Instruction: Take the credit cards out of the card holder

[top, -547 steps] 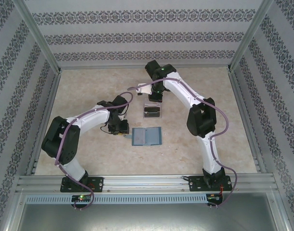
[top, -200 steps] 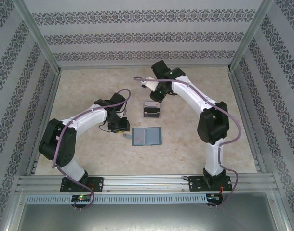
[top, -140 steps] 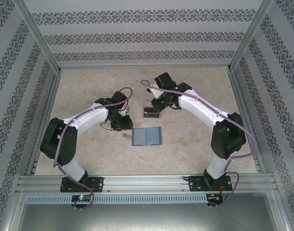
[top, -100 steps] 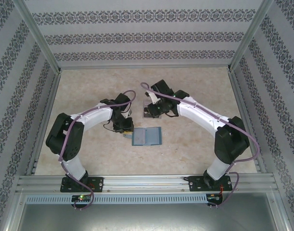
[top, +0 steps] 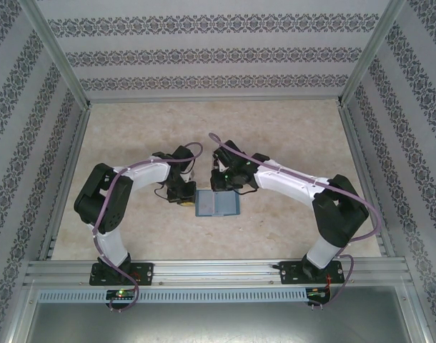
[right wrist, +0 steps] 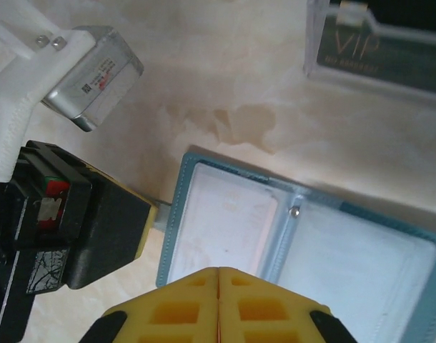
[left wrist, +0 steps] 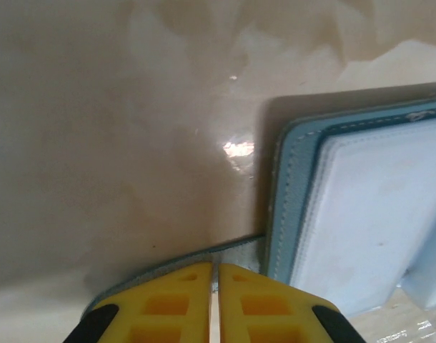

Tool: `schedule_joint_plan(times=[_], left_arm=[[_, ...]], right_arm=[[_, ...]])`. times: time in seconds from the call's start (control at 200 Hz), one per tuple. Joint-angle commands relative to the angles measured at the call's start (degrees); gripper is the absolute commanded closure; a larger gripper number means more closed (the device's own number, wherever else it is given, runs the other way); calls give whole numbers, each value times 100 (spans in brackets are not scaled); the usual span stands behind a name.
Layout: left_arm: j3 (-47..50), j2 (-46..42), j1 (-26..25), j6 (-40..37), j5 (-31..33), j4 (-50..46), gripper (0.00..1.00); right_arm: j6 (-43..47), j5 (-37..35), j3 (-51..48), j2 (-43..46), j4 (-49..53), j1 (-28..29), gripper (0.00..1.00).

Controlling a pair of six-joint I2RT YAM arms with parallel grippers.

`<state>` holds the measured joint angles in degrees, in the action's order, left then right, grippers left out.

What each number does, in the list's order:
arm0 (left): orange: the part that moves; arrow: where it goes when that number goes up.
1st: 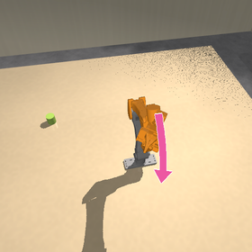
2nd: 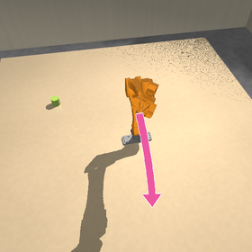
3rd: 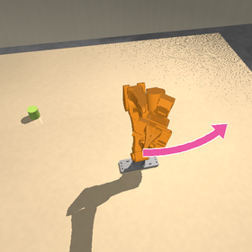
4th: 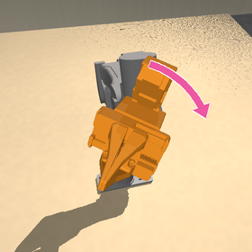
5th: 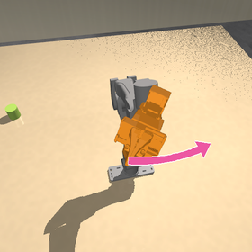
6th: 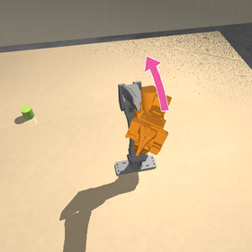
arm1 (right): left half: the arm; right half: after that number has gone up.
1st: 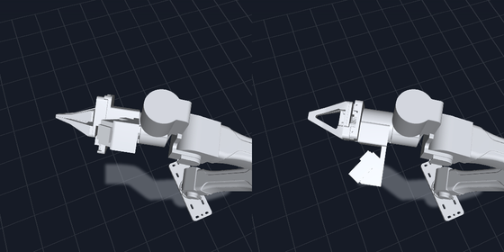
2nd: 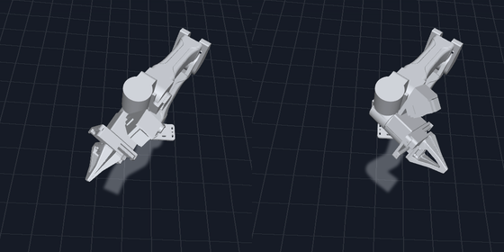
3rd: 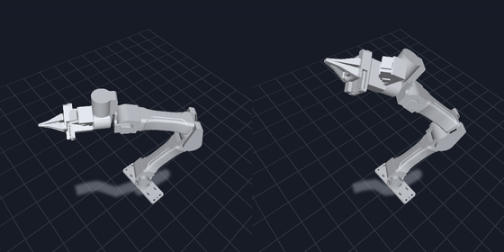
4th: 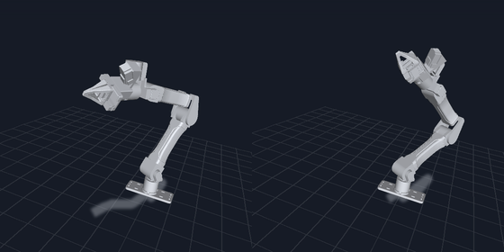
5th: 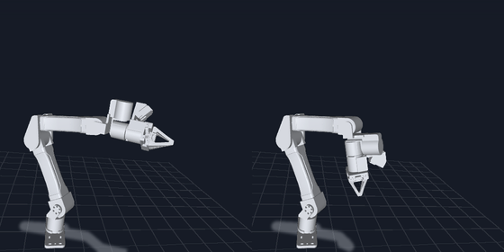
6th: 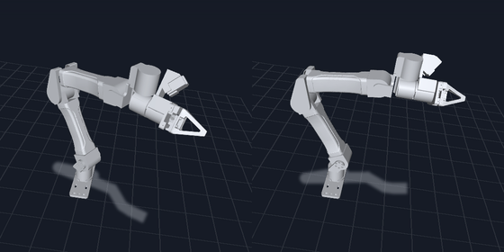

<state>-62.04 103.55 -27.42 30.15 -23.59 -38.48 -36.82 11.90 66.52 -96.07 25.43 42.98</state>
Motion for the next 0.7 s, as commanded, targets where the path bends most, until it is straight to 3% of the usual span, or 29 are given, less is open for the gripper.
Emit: schedule_joint_plan(times=[0.0, 0.16, 0.699], left_arm=[[143, 87, -72, -121, 118, 119, 91], [229, 95, -72, -98, 49, 226, 91], [281, 14, -71, -18, -2, 297, 92]], right_arm=[[-692, 533, -200, -174, -555, 93, 93], [-871, 872, -230, -451, -916, 252, 92], [-1250, 936, -220, -1200, -1343, 374, 89]])
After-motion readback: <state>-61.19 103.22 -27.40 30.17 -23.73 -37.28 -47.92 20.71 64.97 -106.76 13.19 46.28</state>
